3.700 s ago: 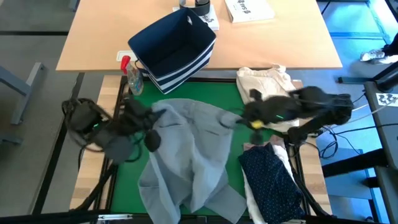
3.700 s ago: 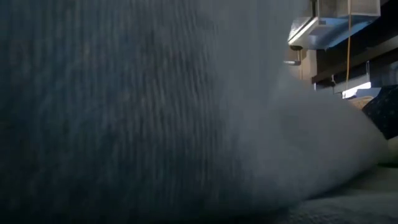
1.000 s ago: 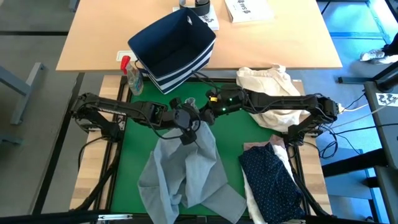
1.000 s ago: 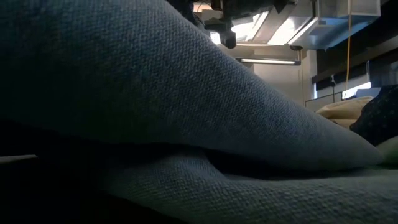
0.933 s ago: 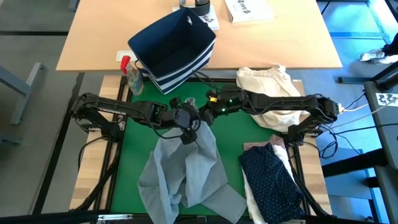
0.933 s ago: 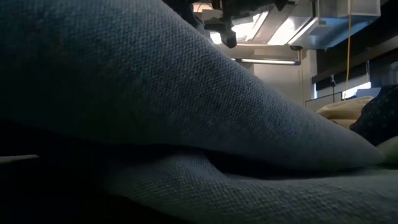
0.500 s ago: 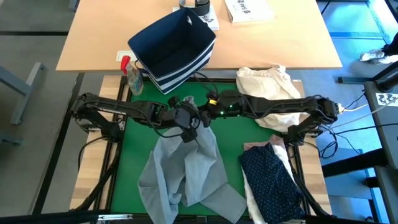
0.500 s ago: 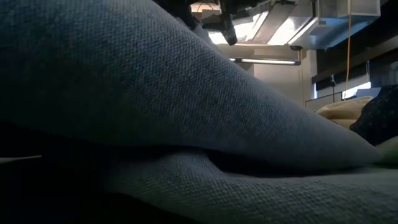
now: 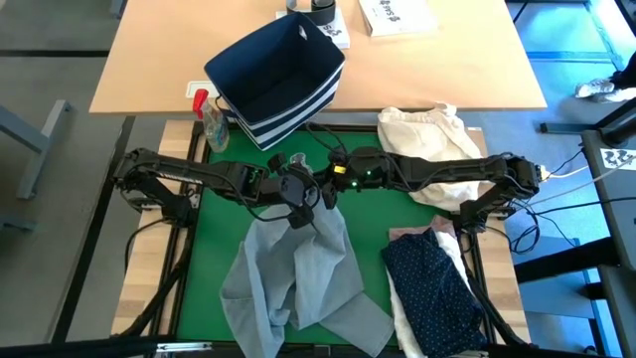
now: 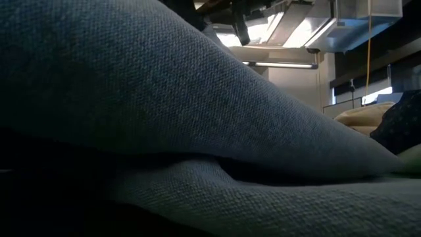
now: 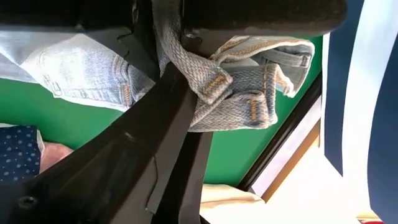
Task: Fold laundry
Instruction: Fold the blue jeans
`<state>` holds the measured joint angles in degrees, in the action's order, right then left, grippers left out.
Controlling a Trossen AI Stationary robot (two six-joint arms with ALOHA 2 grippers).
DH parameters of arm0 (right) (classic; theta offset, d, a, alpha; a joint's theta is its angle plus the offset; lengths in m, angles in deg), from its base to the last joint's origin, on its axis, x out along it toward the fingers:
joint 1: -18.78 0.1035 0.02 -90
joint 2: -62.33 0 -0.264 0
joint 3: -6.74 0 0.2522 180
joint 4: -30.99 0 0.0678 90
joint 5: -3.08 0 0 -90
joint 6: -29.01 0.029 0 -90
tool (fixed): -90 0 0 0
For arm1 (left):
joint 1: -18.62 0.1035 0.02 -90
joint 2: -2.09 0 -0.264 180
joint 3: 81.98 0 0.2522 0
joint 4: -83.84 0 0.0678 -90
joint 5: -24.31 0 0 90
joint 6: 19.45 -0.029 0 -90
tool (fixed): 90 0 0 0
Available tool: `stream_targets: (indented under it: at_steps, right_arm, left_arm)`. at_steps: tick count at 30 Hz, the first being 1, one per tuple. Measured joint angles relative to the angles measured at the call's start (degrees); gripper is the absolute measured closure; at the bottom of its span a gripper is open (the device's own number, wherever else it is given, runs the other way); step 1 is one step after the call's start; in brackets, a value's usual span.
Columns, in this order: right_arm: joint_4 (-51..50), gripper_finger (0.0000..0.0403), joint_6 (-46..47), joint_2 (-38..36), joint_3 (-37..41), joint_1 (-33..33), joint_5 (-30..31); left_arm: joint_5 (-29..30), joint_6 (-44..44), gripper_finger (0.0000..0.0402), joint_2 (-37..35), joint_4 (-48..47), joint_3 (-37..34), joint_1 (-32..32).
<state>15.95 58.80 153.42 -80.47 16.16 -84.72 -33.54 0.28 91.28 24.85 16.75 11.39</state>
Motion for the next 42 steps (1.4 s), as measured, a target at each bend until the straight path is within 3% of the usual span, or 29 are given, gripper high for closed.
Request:
stream_targets:
  at_steps: [4,7,16,21,26,30,37,42]
  right_arm:
    - [0.05,0.0381,-1.41,0.02,-0.02,0.00,-0.08]
    - [-0.45,0.0381,-1.66,0.04,-0.02,0.00,-1.29]
    - [-0.14,0.0381,-5.11,-0.57,-0.04,0.07,-4.75]
    - [-3.81,0.0381,-14.44,-2.97,-1.02,-0.13,-9.45]
    - [-9.61,0.0381,-21.20,-5.96,-8.07,-0.90,-19.66]
    - [-14.95,0.0381,-24.37,-6.40,-14.89,-0.94,-26.37]
    - [-25.68,0.0381,-26.35,-6.68,-29.68,-0.90,-34.16]
    - [-29.11,0.0380,-26.43,-6.53,-37.67,-0.77,-34.38]
  left_arm:
    - [-0.23,1.69,0.0378,0.00,-0.02,0.00,-0.02]
    - [-4.26,2.85,0.0368,0.00,-0.10,0.00,0.70]
    - [-18.85,6.25,0.0269,-3.67,-6.13,4.40,2.14]
    - [-19.01,3.12,0.0253,-10.12,-9.55,9.56,1.51]
    - [-11.07,1.32,0.0254,-16.28,-10.46,10.27,0.74]
    - [-8.89,-0.90,0.0255,-20.41,-11.06,10.34,0.79]
    - [-9.85,-5.62,0.0246,-21.38,-10.48,10.23,0.92]
    - [-19.49,-6.93,0.0215,-18.94,-6.40,10.20,3.46]
